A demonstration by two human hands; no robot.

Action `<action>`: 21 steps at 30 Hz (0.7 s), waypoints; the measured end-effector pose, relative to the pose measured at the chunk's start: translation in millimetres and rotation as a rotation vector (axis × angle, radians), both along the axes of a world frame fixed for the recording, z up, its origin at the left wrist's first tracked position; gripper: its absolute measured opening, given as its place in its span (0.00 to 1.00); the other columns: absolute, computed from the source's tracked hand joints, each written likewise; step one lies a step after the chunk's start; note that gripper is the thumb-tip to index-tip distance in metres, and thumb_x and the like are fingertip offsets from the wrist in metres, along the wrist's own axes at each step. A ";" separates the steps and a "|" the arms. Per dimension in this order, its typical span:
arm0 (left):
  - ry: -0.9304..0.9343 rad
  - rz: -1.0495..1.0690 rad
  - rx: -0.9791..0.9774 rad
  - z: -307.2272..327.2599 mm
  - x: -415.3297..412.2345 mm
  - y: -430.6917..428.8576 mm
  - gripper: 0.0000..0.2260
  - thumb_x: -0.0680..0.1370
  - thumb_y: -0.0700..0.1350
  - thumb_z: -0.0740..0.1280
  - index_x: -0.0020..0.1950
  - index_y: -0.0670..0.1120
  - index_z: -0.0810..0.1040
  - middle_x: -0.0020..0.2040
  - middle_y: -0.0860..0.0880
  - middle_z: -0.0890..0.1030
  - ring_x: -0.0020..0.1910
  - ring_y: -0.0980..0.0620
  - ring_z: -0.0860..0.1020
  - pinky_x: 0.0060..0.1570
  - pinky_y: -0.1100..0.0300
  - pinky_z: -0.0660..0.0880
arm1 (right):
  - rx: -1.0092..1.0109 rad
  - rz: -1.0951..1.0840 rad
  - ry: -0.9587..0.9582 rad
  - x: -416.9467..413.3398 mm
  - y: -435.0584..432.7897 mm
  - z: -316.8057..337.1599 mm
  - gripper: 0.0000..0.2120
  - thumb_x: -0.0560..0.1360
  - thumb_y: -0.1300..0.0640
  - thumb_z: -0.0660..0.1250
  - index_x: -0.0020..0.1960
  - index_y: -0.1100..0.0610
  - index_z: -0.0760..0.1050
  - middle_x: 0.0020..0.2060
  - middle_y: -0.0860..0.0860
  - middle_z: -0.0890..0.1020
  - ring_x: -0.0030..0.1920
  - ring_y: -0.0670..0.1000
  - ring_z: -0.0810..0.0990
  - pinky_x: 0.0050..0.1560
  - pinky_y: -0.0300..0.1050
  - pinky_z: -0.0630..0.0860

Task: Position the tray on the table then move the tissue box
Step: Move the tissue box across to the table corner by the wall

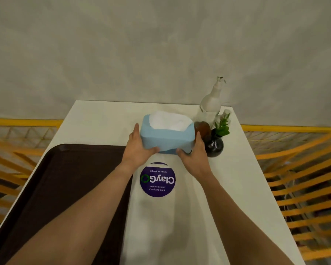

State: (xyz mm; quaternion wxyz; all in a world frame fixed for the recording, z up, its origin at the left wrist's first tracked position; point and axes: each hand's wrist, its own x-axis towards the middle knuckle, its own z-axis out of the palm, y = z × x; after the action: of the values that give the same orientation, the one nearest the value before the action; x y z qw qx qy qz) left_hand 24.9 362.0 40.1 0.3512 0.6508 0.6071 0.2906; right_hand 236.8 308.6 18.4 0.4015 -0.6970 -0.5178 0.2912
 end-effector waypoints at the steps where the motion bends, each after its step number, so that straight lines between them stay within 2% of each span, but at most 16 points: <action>1: -0.021 -0.004 -0.014 -1.6 1.9 2.2 0.55 0.68 0.53 0.82 0.83 0.48 0.49 0.75 0.44 0.69 0.73 0.43 0.69 0.66 0.47 0.71 | 0.010 0.014 0.022 -1.0 0.5 -3.1 0.46 0.75 0.51 0.75 0.82 0.54 0.49 0.77 0.53 0.64 0.76 0.55 0.64 0.74 0.59 0.65; 3: -0.073 -0.020 -0.009 -4.6 5.3 6.1 0.49 0.67 0.51 0.82 0.79 0.49 0.56 0.68 0.48 0.74 0.67 0.45 0.74 0.56 0.56 0.76 | 0.031 0.032 0.048 -2.6 0.6 -8.1 0.44 0.75 0.54 0.75 0.82 0.53 0.51 0.76 0.52 0.66 0.75 0.54 0.66 0.73 0.60 0.67; 5: -0.119 -0.019 0.012 -5.9 8.1 7.2 0.43 0.66 0.49 0.83 0.74 0.51 0.62 0.62 0.53 0.76 0.61 0.49 0.76 0.45 0.66 0.73 | 0.043 0.033 0.064 -2.4 0.6 -12.8 0.43 0.75 0.56 0.74 0.81 0.53 0.52 0.75 0.52 0.67 0.74 0.54 0.67 0.72 0.59 0.68; 6: -0.139 -0.011 0.019 -5.4 9.4 6.8 0.43 0.66 0.49 0.83 0.73 0.52 0.62 0.61 0.54 0.75 0.60 0.51 0.76 0.44 0.67 0.72 | 0.044 0.032 0.072 -2.2 0.4 -14.8 0.42 0.75 0.57 0.74 0.81 0.52 0.53 0.74 0.51 0.68 0.74 0.53 0.68 0.72 0.59 0.69; 10: -0.170 0.034 0.053 -6.6 15.8 2.4 0.43 0.67 0.45 0.83 0.75 0.47 0.62 0.62 0.52 0.75 0.59 0.51 0.75 0.52 0.60 0.75 | 0.053 0.000 0.062 -2.9 -0.8 -21.8 0.40 0.76 0.58 0.74 0.80 0.47 0.54 0.71 0.49 0.72 0.70 0.52 0.73 0.68 0.54 0.74; 13: -0.163 0.076 0.053 -7.3 20.9 1.0 0.44 0.66 0.44 0.83 0.75 0.46 0.62 0.61 0.51 0.76 0.57 0.51 0.76 0.51 0.58 0.76 | 0.075 -0.039 0.035 -6.5 -0.5 -25.9 0.38 0.77 0.56 0.72 0.79 0.47 0.54 0.71 0.49 0.73 0.68 0.53 0.74 0.67 0.54 0.75; 17: -0.162 0.071 0.036 -1.1 20.7 2.5 0.43 0.67 0.43 0.83 0.75 0.46 0.62 0.64 0.46 0.77 0.60 0.47 0.77 0.53 0.56 0.77 | 0.058 -0.086 0.005 -13.8 0.8 -22.2 0.35 0.80 0.56 0.70 0.79 0.47 0.54 0.71 0.49 0.72 0.69 0.55 0.74 0.65 0.53 0.74; 21: -0.137 0.078 0.060 8.5 10.8 3.1 0.42 0.65 0.44 0.83 0.73 0.46 0.64 0.62 0.47 0.78 0.60 0.45 0.78 0.54 0.49 0.79 | 0.047 -0.088 -0.003 -21.1 1.6 -12.6 0.32 0.80 0.56 0.69 0.78 0.49 0.56 0.68 0.50 0.75 0.65 0.56 0.76 0.61 0.50 0.75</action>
State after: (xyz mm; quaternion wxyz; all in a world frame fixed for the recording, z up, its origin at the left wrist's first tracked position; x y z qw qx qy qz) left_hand 35.7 365.1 48.5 0.3608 0.6156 0.5974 0.3661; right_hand 215.7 310.2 5.8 0.4294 -0.7098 -0.4942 0.2599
